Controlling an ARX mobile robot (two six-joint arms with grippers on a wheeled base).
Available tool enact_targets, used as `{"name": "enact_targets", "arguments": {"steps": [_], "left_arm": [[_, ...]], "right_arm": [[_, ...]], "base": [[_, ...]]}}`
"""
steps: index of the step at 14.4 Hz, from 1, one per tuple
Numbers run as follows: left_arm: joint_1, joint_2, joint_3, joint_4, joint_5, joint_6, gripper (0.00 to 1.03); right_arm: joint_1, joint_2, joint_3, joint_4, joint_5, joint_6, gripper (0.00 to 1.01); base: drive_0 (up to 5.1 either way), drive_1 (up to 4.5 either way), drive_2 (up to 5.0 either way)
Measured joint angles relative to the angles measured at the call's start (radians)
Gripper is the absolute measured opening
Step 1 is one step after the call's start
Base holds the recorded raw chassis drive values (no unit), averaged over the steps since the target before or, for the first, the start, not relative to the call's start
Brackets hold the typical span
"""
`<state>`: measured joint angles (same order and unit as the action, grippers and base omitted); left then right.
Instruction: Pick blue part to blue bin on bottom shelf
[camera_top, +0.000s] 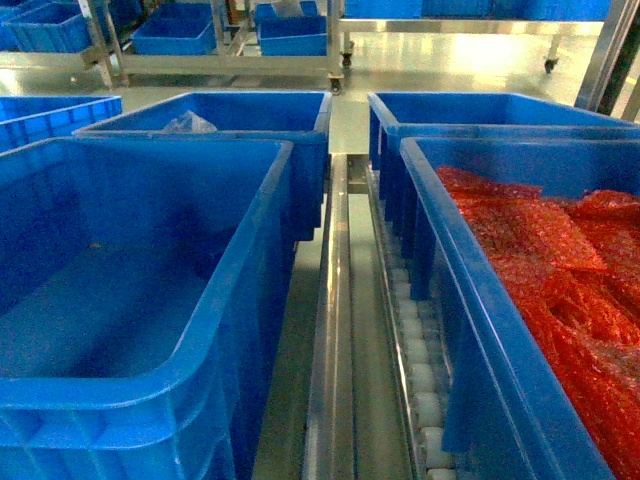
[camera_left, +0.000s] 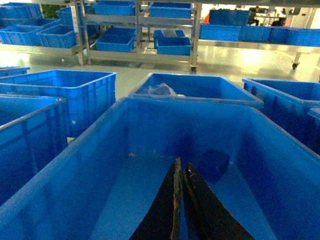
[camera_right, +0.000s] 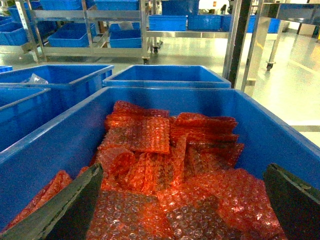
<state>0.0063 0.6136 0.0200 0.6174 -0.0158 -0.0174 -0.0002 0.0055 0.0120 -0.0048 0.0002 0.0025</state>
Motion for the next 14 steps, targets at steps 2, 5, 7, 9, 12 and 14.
{"name": "enact_targets", "arguments": {"steps": [2, 5, 7, 9, 12, 14], "left_arm": [[-0.008, -0.088, -0.008, -0.106, 0.016, 0.001, 0.02], [-0.008, -0.144, -0.008, -0.148, 0.016, 0.0, 0.02], [-0.008, -0.166, -0.008, -0.167, 0.015, 0.0, 0.02], [-0.008, -0.23, -0.009, -0.241, 0.016, 0.0, 0.02], [-0.008, -0.314, -0.009, -0.32, 0.016, 0.0, 0.02], [-0.008, -0.364, -0.009, -0.365, 0.016, 0.0, 0.02]], "right_arm": [[0.0, 0.0, 0.0, 0.0, 0.0, 0.0, 0.98], [0.0, 0.0, 0.0, 0.0, 0.0, 0.0, 0.98], [0.0, 0.0, 0.0, 0.0, 0.0, 0.0, 0.98], [0.0, 0.0, 0.0, 0.0, 0.0, 0.0, 0.98], [0.0, 0.0, 0.0, 0.0, 0.0, 0.0, 0.98], [0.0, 0.0, 0.0, 0.0, 0.0, 0.0, 0.98]], "base": [[0.0, 0.0, 0.0], [0.0, 0.0, 0.0], [0.0, 0.0, 0.0], [0.0, 0.0, 0.0], [0.0, 0.0, 0.0], [0.0, 0.0, 0.0]]}}
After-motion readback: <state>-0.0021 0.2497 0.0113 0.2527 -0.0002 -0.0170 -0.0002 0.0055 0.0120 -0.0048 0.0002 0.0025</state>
